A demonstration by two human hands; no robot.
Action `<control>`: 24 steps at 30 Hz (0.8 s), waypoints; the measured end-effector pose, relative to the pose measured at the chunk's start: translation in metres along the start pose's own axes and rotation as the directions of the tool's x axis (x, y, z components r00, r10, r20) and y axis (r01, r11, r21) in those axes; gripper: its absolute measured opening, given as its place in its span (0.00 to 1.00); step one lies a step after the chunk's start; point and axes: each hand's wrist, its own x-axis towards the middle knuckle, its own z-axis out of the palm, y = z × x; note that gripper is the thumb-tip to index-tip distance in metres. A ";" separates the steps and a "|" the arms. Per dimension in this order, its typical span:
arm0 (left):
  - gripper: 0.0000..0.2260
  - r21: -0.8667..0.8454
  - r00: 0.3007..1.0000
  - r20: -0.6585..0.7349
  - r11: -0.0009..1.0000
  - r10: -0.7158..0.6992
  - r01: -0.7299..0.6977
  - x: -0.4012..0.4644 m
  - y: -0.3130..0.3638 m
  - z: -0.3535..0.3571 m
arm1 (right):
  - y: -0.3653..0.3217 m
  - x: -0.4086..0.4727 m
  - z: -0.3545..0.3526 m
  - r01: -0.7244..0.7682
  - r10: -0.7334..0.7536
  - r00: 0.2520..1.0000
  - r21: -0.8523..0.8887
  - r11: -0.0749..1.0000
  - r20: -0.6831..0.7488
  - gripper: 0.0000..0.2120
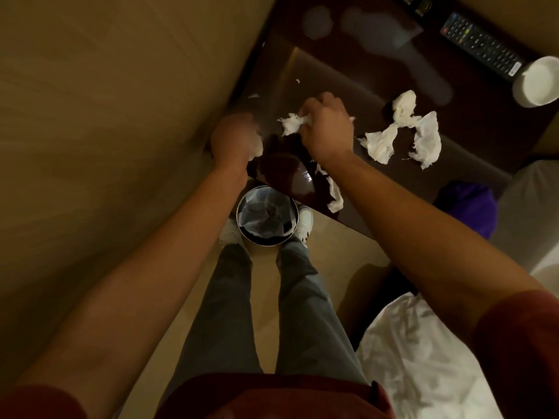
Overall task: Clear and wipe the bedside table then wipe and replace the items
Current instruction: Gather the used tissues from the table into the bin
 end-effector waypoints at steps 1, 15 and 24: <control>0.07 -0.011 1.000 0.006 1.000 -0.014 0.014 0.000 0.001 0.000 | 0.001 0.000 -0.004 -0.016 0.017 0.999 0.049 0.999 -0.028 0.13; 0.19 -0.336 0.901 0.429 0.915 -0.060 0.221 -0.030 0.018 0.018 | -0.044 -0.065 -0.039 0.124 -0.006 0.966 0.443 0.888 -0.258 0.11; 0.11 -0.176 0.932 0.361 0.979 -0.034 0.103 -0.046 0.006 0.029 | -0.031 -0.086 -0.021 0.121 -0.023 0.963 0.351 0.929 -0.270 0.12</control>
